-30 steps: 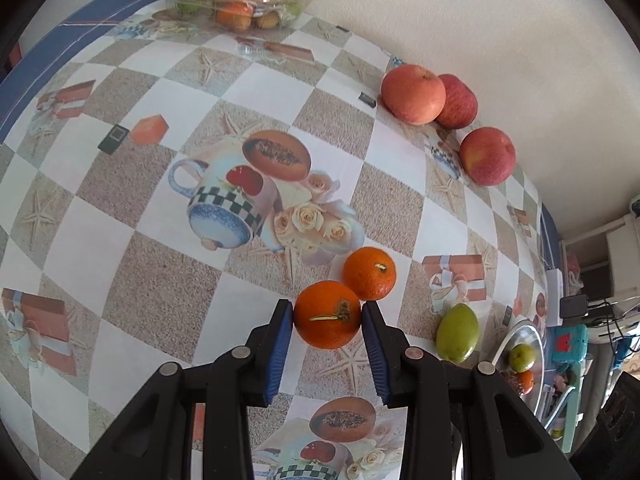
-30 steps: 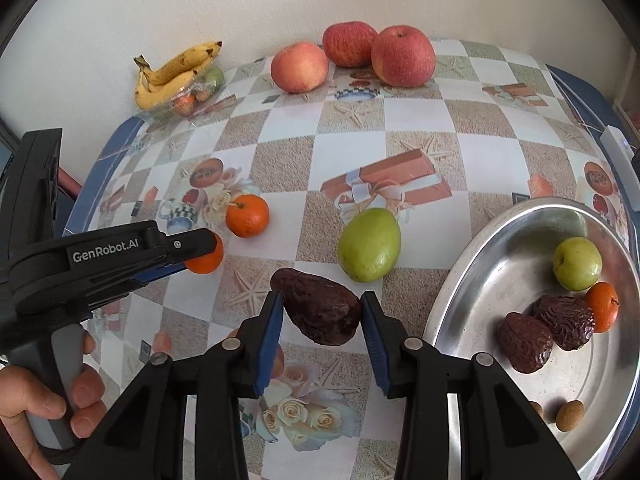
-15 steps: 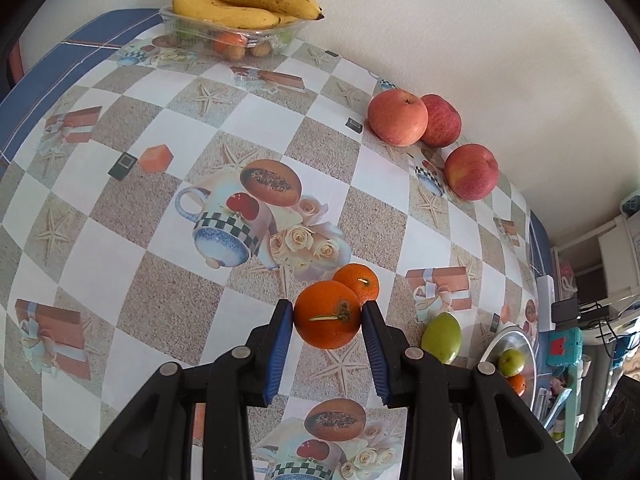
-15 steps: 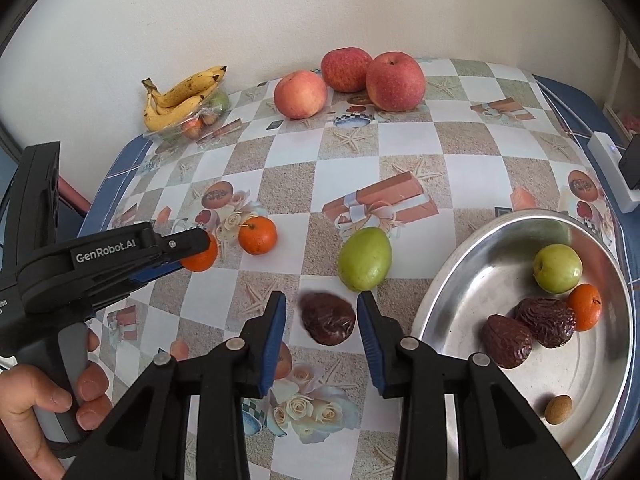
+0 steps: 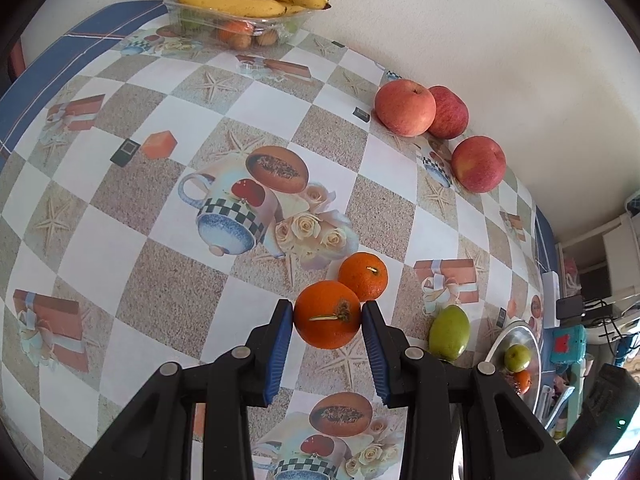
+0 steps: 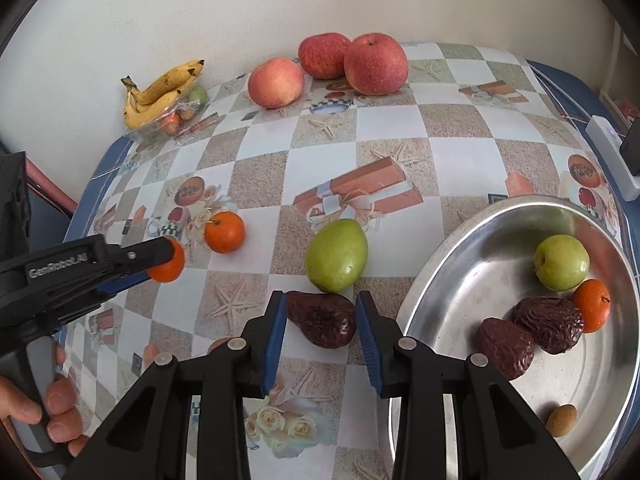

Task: Organize fruits
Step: 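Carry the date and tangerine in both grippers over the steel basin, then open the right gripper to drop the date while the left gripper drops the tangerine, then move both open grippers back toward the last fruits on the table, then grasp the green pear with the right gripper while the left gripper grasps a tangerine, then carry the green pear and tangerine in both grippers over the steel basin, then open the right gripper to drop the pear while the left gripper drops the tangerine, then move both open grippers back from the basin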

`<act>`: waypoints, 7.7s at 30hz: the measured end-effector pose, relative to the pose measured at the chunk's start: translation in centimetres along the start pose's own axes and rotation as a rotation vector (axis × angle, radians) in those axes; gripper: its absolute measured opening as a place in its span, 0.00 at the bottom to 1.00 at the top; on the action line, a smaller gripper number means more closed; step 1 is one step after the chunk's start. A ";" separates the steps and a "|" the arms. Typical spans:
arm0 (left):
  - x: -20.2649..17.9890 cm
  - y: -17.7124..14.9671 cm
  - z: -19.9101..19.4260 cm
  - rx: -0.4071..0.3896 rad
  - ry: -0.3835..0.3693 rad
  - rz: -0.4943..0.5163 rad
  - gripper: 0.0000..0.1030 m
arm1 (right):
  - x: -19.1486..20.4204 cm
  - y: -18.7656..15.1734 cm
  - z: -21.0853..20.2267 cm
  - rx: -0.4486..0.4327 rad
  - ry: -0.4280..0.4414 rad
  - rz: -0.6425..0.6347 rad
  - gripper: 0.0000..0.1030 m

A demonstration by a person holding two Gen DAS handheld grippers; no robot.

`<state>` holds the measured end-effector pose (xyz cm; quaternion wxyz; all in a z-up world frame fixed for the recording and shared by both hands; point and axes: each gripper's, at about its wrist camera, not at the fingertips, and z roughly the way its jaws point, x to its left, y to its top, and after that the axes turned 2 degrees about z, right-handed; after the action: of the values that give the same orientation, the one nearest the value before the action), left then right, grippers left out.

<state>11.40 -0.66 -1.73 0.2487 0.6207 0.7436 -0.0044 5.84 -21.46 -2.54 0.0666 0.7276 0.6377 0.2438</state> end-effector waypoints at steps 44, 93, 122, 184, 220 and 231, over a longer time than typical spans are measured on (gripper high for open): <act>-1.2 0.1 -0.9 -0.022 -0.034 0.028 0.37 | -0.1 0.9 -2.7 -0.059 0.095 0.063 0.37; -16.5 -10.5 2.4 0.134 -0.148 0.529 0.58 | -14.8 -1.6 -8.8 -0.152 -0.290 0.418 0.38; -4.3 0.1 0.7 -0.090 0.087 0.182 1.00 | -5.2 1.8 -5.8 -0.205 -0.070 0.155 0.93; -15.6 -8.5 3.4 0.132 -0.204 0.465 0.37 | -10.9 -2.5 -6.9 -0.086 -0.228 0.293 0.40; -6.2 -6.1 1.5 -0.045 0.232 0.372 1.00 | -7.9 -2.9 -5.6 -0.102 -0.199 0.190 0.78; -4.6 -6.1 -0.4 -0.120 0.446 0.320 1.00 | -6.9 -3.7 -5.7 -0.123 -0.236 0.151 0.92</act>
<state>6.04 -6.14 -1.51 0.1129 0.7002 0.6712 0.2156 -0.43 -28.68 -0.98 0.1672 0.7917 0.5527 0.1994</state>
